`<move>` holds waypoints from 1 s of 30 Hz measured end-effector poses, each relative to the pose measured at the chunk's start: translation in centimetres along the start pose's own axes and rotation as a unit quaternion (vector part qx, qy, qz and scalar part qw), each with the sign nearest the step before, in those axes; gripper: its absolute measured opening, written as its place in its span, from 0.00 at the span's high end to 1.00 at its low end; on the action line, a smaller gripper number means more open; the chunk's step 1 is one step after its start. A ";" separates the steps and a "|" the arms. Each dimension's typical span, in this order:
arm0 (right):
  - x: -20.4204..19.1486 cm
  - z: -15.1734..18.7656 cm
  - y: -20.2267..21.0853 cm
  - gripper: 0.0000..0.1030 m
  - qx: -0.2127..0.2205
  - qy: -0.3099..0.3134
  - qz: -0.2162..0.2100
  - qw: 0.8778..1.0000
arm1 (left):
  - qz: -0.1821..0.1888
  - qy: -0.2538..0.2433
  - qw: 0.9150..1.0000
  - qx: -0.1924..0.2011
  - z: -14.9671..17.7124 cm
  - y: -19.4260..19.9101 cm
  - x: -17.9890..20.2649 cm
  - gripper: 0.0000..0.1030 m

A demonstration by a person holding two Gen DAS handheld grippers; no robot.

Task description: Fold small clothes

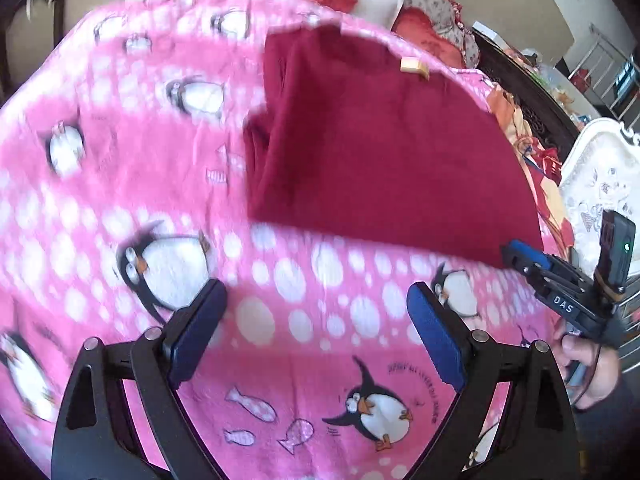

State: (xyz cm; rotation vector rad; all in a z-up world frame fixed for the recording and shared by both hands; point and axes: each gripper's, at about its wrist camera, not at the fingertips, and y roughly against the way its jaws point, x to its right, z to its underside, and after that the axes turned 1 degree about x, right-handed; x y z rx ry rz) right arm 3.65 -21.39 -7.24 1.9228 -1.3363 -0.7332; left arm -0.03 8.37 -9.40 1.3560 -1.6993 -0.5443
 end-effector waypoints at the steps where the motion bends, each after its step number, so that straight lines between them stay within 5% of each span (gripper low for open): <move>1: 0.0 0.1 0.4 0.61 0.013 -0.002 -0.001 1.000 | -0.002 -0.006 1.000 0.009 0.1 0.0 0.1 0.11; 3: 0.1 0.1 1.4 0.61 0.036 0.001 0.008 0.999 | 0.009 -0.001 1.000 0.008 -0.5 -0.6 0.4 0.10; 8: -0.8 2.2 2.9 0.61 0.088 0.009 0.062 0.994 | 0.113 0.064 0.991 0.010 -3.3 -2.8 -0.4 0.10; 18: -1.4 2.7 2.8 0.61 0.091 0.028 0.100 0.990 | 0.142 0.172 0.972 0.079 -6.0 -3.8 -2.9 0.13; 23: -1.4 2.8 2.6 0.61 0.086 0.027 0.101 0.991 | 0.126 0.192 0.971 0.072 -6.7 -4.2 -3.4 0.49; 25: -1.4 2.7 2.5 0.61 0.083 0.029 0.102 0.991 | 0.107 0.211 0.970 0.062 -6.3 -4.8 -4.3 0.74; 30: -1.3 2.3 2.6 0.61 0.078 0.026 0.099 0.992 | 0.068 0.175 0.979 0.075 -5.6 -3.9 -3.5 0.78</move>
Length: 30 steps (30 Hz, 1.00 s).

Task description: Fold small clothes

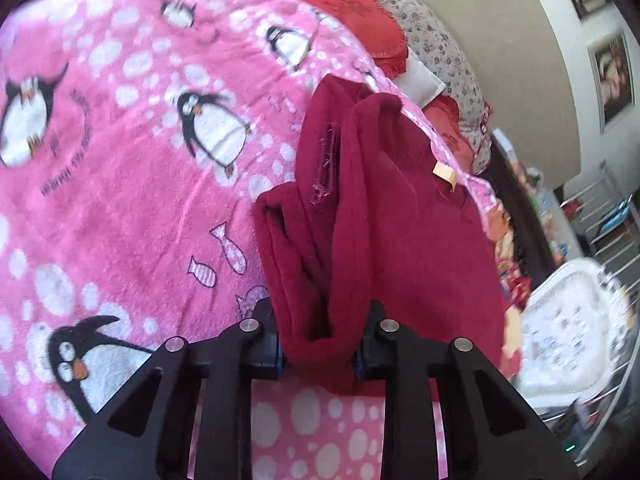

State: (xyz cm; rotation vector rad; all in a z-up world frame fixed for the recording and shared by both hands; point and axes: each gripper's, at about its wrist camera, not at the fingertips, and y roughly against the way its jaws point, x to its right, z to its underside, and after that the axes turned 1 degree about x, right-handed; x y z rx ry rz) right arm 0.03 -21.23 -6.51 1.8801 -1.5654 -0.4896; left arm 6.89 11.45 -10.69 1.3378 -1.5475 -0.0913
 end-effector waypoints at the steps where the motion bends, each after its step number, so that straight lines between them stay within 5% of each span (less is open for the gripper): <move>1: 0.1 -0.9 0.2 0.61 -0.005 -0.002 -0.007 1.000 | -0.013 -0.018 1.000 0.007 0.3 0.3 0.3 0.80; 3: 0.3 -3.1 1.1 0.60 0.003 -0.015 -0.026 1.000 | -0.046 -0.062 0.997 0.024 0.8 0.6 1.4 0.81; 6: 0.4 -8.5 1.5 0.40 0.011 -0.064 -0.119 0.991 | -0.095 -0.128 0.986 0.053 2.0 0.7 3.0 0.82; 7: 0.3 -10.6 0.9 0.32 0.004 -0.085 -0.166 0.982 | -0.106 -0.139 0.983 0.060 2.3 0.4 3.3 0.82; 10: -1.3 -16.0 -2.9 0.28 -0.027 -0.134 -0.290 0.947 | -0.113 -0.153 0.979 0.073 2.8 0.5 3.3 0.83; 16: -8.6 -21.9 -13.6 0.28 -0.149 -0.161 -0.391 0.894 | -0.069 -0.166 0.981 0.076 3.0 1.0 3.2 0.85; 17: -9.9 -22.7 -15.5 0.28 -0.178 -0.161 -0.395 0.887 | -0.065 -0.168 0.980 0.080 3.1 1.2 3.3 0.85; 22: -14.2 -25.2 -20.7 0.28 -0.272 -0.127 -0.325 0.897 | -0.054 -0.184 0.977 0.093 3.4 1.7 3.9 0.86; 25: -17.0 -25.9 -22.4 0.28 -0.313 -0.070 -0.252 0.913 | -0.051 -0.201 0.974 0.092 3.7 1.6 4.6 0.86; 30: -21.6 -26.2 -24.5 0.25 -0.365 0.000 -0.156 0.918 | -0.044 -0.207 0.973 0.094 3.8 1.7 4.8 0.86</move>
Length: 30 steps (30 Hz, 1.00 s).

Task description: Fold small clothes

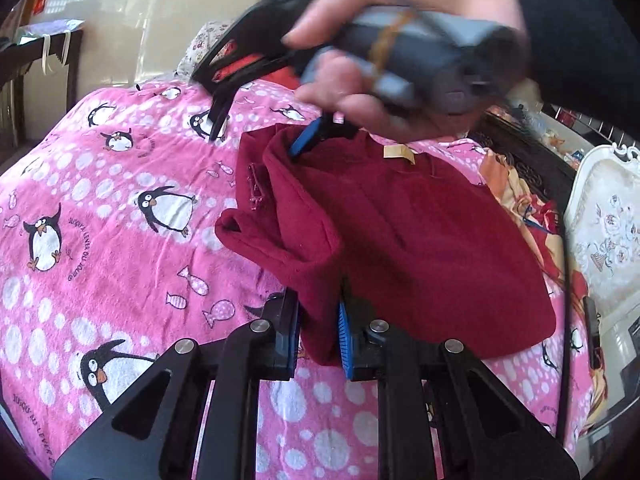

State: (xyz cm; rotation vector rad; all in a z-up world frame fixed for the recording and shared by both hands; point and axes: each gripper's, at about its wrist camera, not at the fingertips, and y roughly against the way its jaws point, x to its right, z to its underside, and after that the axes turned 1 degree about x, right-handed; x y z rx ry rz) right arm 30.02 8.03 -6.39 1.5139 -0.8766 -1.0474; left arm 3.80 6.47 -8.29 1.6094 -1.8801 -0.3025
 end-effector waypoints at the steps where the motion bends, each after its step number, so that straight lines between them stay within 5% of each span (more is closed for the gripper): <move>1: -1.0 -0.3 -0.7 0.25 -0.003 0.012 0.044 0.999 | 0.001 -0.001 1.000 0.002 0.0 0.0 0.0 0.86; 6: -4.3 -0.5 -3.2 0.26 -0.003 0.074 0.155 0.985 | 0.009 -0.019 1.000 0.014 0.1 0.6 0.7 0.86; 10: -3.0 0.0 -1.4 0.78 0.018 0.075 0.168 0.983 | 0.001 -0.016 1.000 -0.001 -0.1 0.0 0.7 0.88; 11: -2.4 0.1 -0.5 0.81 0.020 0.076 0.152 0.985 | -0.003 -0.016 1.000 -0.006 -0.2 -0.3 0.7 0.88; 17: 1.5 1.4 5.8 0.83 0.069 0.043 0.058 0.995 | -0.010 0.014 0.999 -0.032 -0.7 -1.5 -0.2 0.81; 21: 2.3 1.8 8.1 0.83 0.089 0.037 0.036 0.995 | -0.015 0.032 0.999 -0.036 -1.0 -1.7 -0.9 0.43; 27: 3.8 2.6 8.7 0.83 0.096 0.024 0.012 0.995 | 0.011 0.081 0.996 -0.043 -1.1 -2.0 -2.8 0.43; 30: 4.0 3.2 8.6 0.83 0.096 0.022 0.007 0.995 | 0.026 0.098 0.994 -0.050 -1.8 -2.0 -3.2 0.74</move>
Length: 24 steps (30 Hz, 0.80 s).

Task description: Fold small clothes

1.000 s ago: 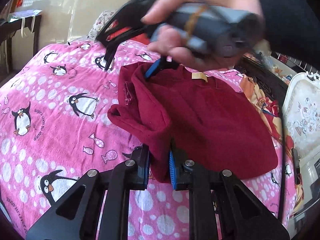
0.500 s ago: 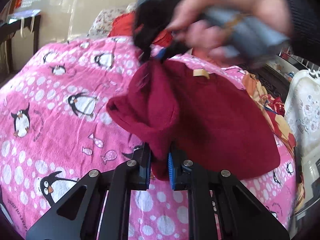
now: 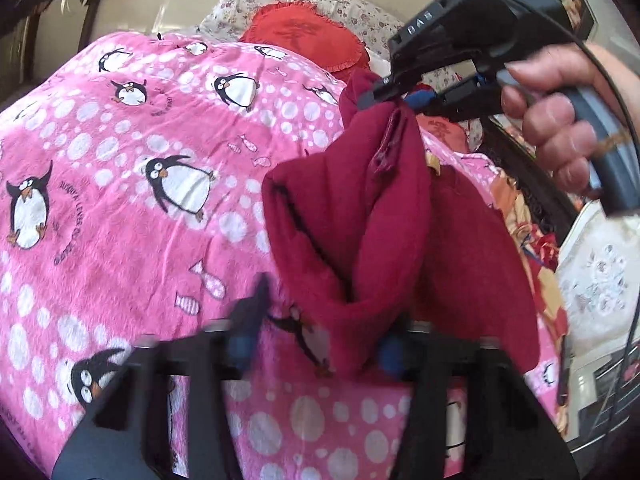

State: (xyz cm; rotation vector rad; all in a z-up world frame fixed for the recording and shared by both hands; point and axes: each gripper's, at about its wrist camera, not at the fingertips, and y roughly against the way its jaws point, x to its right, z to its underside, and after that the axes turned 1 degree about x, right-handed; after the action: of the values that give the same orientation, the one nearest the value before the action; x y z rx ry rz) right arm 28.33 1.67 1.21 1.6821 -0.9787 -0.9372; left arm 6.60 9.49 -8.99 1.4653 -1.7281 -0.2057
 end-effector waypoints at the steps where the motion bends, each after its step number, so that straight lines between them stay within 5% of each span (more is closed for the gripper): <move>1: -0.5 -0.5 -0.7 0.83 -0.001 0.001 -0.002 1.000 | 0.009 0.014 1.000 -0.005 -0.3 0.0 -0.1 0.85; 6: 0.7 -0.3 0.7 0.83 0.006 -0.001 -0.015 1.000 | 0.030 0.022 0.999 0.001 -1.2 1.5 1.7 0.92; 14: 8.1 1.8 6.5 0.83 0.029 -0.022 -0.060 0.998 | 0.074 -0.059 0.995 0.017 -1.9 3.5 10.1 0.92; 24: 19.6 7.6 10.0 0.83 0.022 -0.041 -0.035 0.998 | 0.127 -0.163 0.977 -0.048 3.2 0.8 21.9 0.92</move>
State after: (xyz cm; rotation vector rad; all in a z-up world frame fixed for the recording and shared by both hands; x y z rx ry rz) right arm 27.21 -21.06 5.82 1.7367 -1.0063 -1.0450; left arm 4.66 -10.61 -0.02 1.1741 -2.1169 -0.4057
